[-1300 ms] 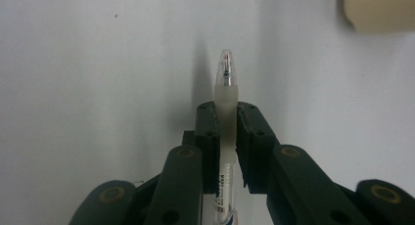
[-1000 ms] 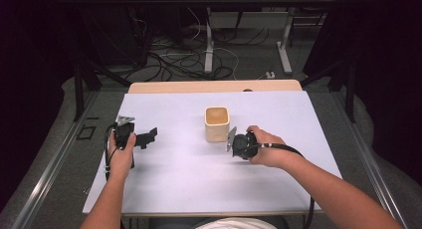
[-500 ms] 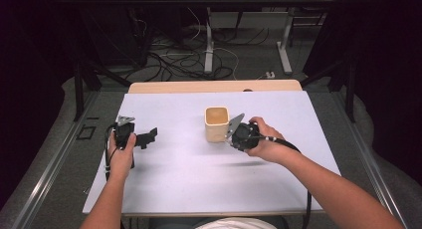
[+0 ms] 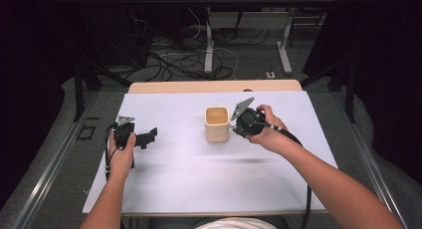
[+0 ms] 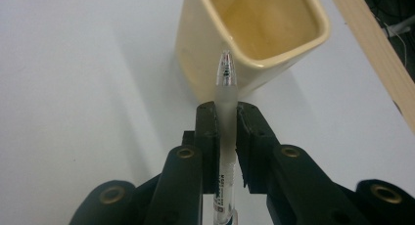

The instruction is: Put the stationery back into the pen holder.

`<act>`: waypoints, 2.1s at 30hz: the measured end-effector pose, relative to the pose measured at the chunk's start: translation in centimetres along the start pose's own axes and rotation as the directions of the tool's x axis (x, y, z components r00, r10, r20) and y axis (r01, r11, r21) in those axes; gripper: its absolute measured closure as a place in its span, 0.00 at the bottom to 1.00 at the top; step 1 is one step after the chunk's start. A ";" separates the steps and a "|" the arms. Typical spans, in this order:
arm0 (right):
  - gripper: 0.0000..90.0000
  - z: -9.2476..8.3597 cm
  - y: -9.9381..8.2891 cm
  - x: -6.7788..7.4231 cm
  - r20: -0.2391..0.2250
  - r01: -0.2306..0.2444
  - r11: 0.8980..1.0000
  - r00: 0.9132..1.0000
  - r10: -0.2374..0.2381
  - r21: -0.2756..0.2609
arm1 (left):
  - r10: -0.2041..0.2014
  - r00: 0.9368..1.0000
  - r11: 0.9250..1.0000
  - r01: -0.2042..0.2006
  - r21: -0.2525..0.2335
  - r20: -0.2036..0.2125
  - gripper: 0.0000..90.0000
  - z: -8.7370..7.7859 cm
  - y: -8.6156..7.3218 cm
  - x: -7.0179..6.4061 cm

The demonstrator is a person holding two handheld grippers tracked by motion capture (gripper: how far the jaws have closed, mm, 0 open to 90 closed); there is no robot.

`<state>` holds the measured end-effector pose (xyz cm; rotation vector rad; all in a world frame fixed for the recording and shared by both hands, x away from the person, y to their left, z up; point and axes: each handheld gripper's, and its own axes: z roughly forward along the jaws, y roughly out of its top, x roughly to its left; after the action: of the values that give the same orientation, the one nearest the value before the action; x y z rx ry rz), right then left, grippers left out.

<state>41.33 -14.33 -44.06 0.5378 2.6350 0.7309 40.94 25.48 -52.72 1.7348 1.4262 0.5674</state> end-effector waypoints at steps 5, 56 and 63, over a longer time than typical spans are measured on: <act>0.90 -0.6 0.5 -1.1 0.019 -0.028 0.999 0.999 0.028 -0.019 | 0.000 1.000 1.000 0.000 -0.001 -0.001 0.00 0.0 0.0 0.0; 0.90 -2.6 8.9 -3.3 -0.005 -0.228 0.885 0.969 0.247 -0.407 | -0.001 1.000 1.000 0.001 -0.007 -0.001 0.00 -0.1 0.1 0.2; 0.90 -2.4 8.8 -3.3 -0.058 -0.307 0.840 0.947 0.315 -0.447 | 0.000 1.000 1.000 0.000 -0.007 0.000 0.00 -0.1 0.1 0.1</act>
<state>45.45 -9.74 -36.57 0.8327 2.2628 1.3853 40.98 25.64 -52.60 1.7289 1.4227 0.5716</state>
